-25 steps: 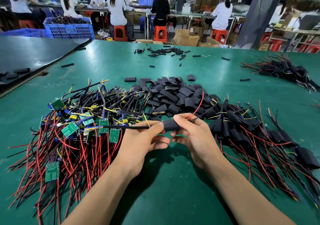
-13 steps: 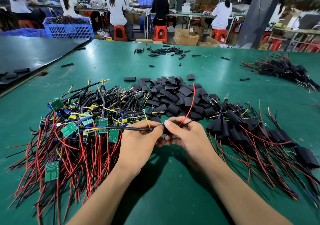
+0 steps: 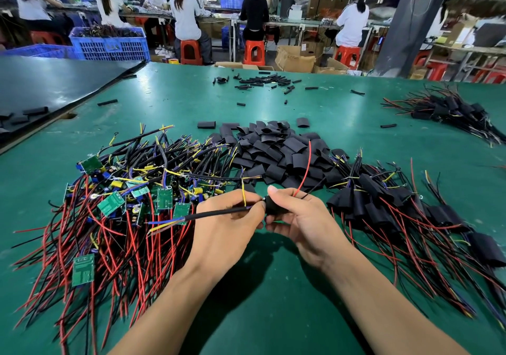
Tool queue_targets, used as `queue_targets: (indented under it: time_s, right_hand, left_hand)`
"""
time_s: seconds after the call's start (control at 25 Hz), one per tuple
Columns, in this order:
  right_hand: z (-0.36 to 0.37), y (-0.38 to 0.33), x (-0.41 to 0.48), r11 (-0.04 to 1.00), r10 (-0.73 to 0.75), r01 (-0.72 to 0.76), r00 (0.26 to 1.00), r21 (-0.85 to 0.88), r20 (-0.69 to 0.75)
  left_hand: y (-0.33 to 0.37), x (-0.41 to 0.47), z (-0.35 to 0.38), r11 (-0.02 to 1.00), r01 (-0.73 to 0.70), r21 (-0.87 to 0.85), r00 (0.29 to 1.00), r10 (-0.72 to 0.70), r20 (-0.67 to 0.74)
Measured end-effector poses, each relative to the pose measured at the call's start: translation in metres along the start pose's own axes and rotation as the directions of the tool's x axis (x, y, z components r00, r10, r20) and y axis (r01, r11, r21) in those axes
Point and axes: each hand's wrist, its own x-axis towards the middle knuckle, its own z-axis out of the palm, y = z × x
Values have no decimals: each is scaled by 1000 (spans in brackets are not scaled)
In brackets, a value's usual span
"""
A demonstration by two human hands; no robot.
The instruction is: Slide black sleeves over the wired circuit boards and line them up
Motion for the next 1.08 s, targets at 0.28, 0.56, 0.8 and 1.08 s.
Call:
queue_targets:
  time_s: [0.28, 0.56, 0.8, 1.08]
  right_hand:
    - [1, 2, -1, 982, -174, 181, 978, -49, 118]
    - [-3, -4, -6, 876, -360, 398, 916, -274, 178]
    - [2, -2, -8, 861, -428, 443, 897, -249, 113]
    - [5, 3, -9, 860, -415, 426, 904, -280, 101]
  left_hand:
    - [-2, 9, 3, 778, 377, -502, 920, -377, 107]
    - [1, 13, -5, 569, 587, -577, 808, -458, 371]
    - [0, 13, -4, 573, 568, -591, 823, -414, 389]
    - [-2, 10, -6, 626, 539, -564, 842, -373, 390]
